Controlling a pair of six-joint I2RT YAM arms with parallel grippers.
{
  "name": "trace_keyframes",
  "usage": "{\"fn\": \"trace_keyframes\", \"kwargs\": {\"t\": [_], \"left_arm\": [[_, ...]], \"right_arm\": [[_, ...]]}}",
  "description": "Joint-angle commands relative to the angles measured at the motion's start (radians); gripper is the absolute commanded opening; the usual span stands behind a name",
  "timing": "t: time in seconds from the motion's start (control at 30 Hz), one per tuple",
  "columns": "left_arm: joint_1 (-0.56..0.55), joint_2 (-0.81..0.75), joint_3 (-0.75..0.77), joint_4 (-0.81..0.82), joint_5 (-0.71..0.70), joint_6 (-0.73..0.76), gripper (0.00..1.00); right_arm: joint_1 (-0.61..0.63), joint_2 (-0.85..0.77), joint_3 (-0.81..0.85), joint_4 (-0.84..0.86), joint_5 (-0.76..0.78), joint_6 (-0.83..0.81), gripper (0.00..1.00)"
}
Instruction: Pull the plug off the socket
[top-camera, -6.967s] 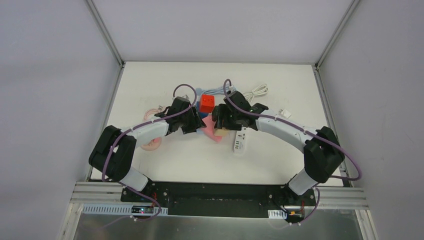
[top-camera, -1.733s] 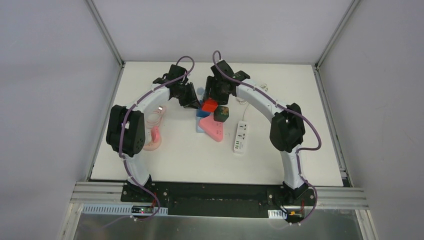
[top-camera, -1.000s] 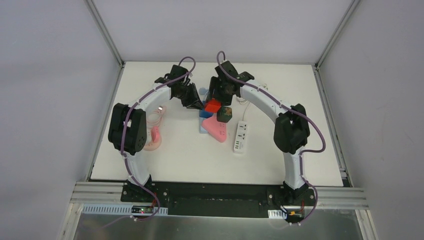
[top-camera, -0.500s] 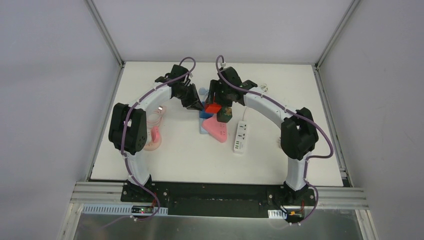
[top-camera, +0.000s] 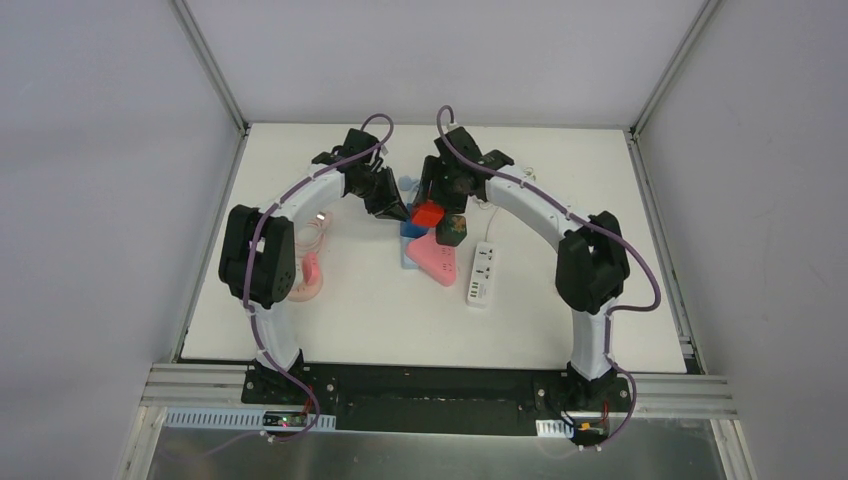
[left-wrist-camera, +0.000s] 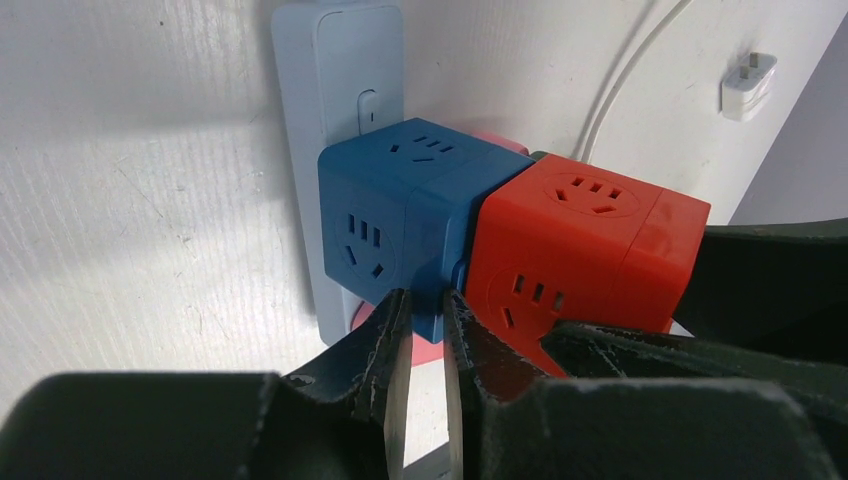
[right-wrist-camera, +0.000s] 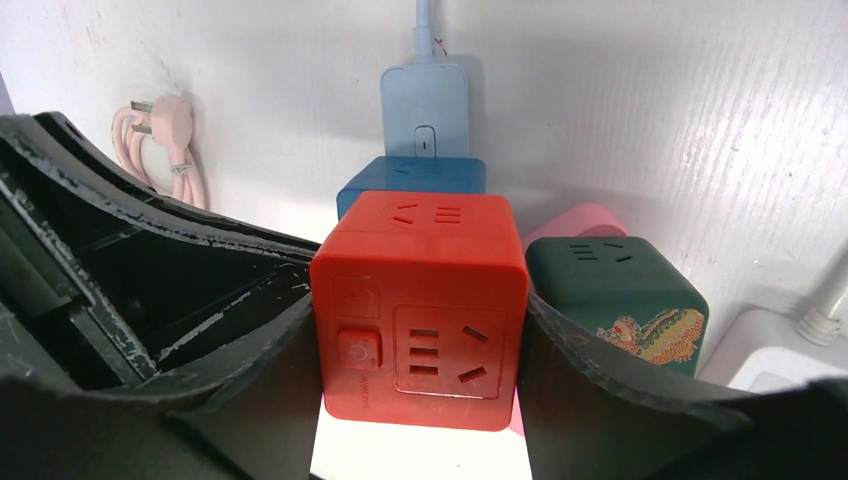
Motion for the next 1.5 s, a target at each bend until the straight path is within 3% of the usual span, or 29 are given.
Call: {"fn": "trace_keyframes", "kwargs": {"t": [0.0,0.3,0.6,0.9,1.1,1.27,1.33,1.47], "left_arm": [[-0.004,0.075,-0.04,-0.133,-0.153,0.058,0.17],[-0.002,0.078,-0.03,-0.14,-0.152,0.069,0.16],[-0.001,0.091,-0.02,-0.149,-0.158,0.07,0.16],[0.001,0.093,-0.019,-0.166,-0.171,0.065,0.15],[0.001,0.095,-0.023,-0.167,-0.171,0.064,0.15],[0.002,0.099,-0.022,-0.17,-0.173,0.063,0.15],[0.002,0.098,-0.022,-0.174,-0.184,0.061,0.15],[0.002,0.09,-0.024,-0.169,-0.192,0.057,0.15]], "right_arm": [[-0.037,-0.06,0.131,0.042,-0.088,0.103,0.0],[0.019,-0.145,-0.016,0.221,-0.073,-0.116,0.0],[0.026,-0.195,-0.064,0.27,-0.017,-0.132,0.0],[-0.02,-0.102,0.13,0.055,-0.034,0.006,0.0],[-0.019,-0.19,-0.036,0.259,-0.172,-0.057,0.0],[-0.014,-0.236,-0.097,0.327,-0.249,-0.1,0.0],[0.005,-0.262,-0.119,0.356,-0.289,-0.199,0.0],[0.047,-0.319,-0.183,0.414,-0.209,-0.298,0.0]]}}
